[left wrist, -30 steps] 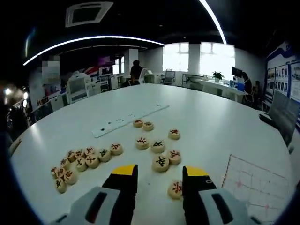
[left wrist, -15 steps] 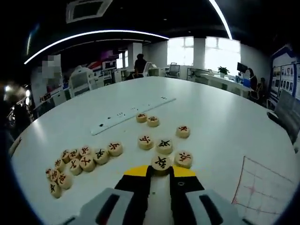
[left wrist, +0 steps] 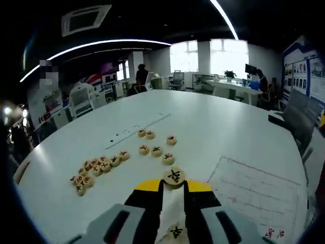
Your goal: Pick up the chess pieces one by one and place each piece onto its starting position on the chessboard, setting the pieces on their correct points until all the chess pieces are arranged in the starting layout
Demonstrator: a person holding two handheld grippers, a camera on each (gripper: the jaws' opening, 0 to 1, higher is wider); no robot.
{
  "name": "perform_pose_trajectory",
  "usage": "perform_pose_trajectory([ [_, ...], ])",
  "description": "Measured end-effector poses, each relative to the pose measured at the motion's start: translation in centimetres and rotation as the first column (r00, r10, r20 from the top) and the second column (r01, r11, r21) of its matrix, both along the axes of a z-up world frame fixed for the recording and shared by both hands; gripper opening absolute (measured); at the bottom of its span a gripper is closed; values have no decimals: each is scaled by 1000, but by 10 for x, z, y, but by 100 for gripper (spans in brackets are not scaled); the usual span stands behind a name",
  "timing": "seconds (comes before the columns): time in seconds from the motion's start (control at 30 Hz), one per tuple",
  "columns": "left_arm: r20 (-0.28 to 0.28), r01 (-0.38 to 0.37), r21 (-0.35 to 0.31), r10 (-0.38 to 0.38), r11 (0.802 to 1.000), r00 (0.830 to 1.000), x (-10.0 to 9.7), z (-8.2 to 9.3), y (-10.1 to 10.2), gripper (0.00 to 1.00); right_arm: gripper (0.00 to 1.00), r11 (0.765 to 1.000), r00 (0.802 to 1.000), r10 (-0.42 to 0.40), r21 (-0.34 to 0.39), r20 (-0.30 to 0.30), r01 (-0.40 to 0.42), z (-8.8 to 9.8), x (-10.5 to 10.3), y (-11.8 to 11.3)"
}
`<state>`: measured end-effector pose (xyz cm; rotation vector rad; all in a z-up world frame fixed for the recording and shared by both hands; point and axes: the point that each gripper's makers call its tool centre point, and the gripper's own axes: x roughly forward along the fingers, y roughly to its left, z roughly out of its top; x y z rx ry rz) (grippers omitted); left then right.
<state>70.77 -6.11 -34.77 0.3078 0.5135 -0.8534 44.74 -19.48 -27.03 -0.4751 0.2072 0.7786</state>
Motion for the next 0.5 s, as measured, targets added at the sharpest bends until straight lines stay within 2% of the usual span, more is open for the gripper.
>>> perform_pose_trajectory([
  [0.07,-2,20,-8,-20,1000,1000,-21,2,12,18,54,1000,1000,-3,1,0,3,0,0,-1],
  [0.27,-20,53,-14,-53,999,998,-62,-4,35,19,54,1000,1000,4,-3,0,-4,1,0,1],
  [0.5,-45,76,-11,-77,997,996,-80,-13,45,19,54,1000,1000,3,-4,-5,-4,-1,0,1],
])
